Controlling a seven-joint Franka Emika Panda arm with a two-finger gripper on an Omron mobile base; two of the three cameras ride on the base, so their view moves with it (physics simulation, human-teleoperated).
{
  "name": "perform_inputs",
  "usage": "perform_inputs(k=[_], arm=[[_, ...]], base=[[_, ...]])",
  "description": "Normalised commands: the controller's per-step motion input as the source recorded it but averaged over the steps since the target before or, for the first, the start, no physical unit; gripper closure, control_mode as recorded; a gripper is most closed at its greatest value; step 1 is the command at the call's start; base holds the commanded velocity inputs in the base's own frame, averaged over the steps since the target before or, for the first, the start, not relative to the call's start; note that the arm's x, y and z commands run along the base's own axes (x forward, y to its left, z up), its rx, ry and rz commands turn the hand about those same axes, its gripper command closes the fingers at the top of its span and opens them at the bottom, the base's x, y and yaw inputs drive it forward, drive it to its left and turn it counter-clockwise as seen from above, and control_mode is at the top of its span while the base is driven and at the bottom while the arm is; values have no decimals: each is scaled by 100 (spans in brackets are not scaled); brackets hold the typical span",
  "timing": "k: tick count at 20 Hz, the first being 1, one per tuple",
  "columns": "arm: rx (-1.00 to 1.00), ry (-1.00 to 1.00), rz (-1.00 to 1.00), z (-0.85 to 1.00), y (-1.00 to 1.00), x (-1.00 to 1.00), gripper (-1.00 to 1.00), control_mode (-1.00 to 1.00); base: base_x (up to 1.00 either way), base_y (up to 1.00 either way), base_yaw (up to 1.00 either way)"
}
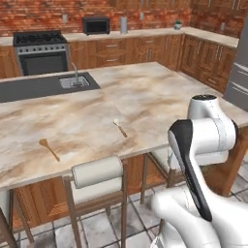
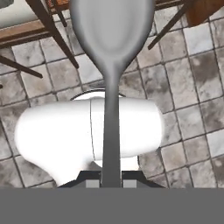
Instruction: Pick up the metallic utensils from the counter and place them in the open drawer. Make sure not to pick up any wooden utensils.
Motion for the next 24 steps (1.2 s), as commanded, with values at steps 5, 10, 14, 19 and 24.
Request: perform_inputs(k=[5, 10, 14, 19, 24], arm=[[0, 0, 0, 0, 0, 0, 100, 100], [0, 0, 0, 0, 0, 0, 100, 100], [0, 0, 0, 0, 0, 0, 100, 100], [0, 0, 0, 0, 0, 0, 100, 100], [0, 0, 0, 0, 0, 0, 100, 100]], base=[[-45, -95, -39], [-6, -100, -37], [-8, -100, -35], [0, -100, -39], [0, -100, -37]])
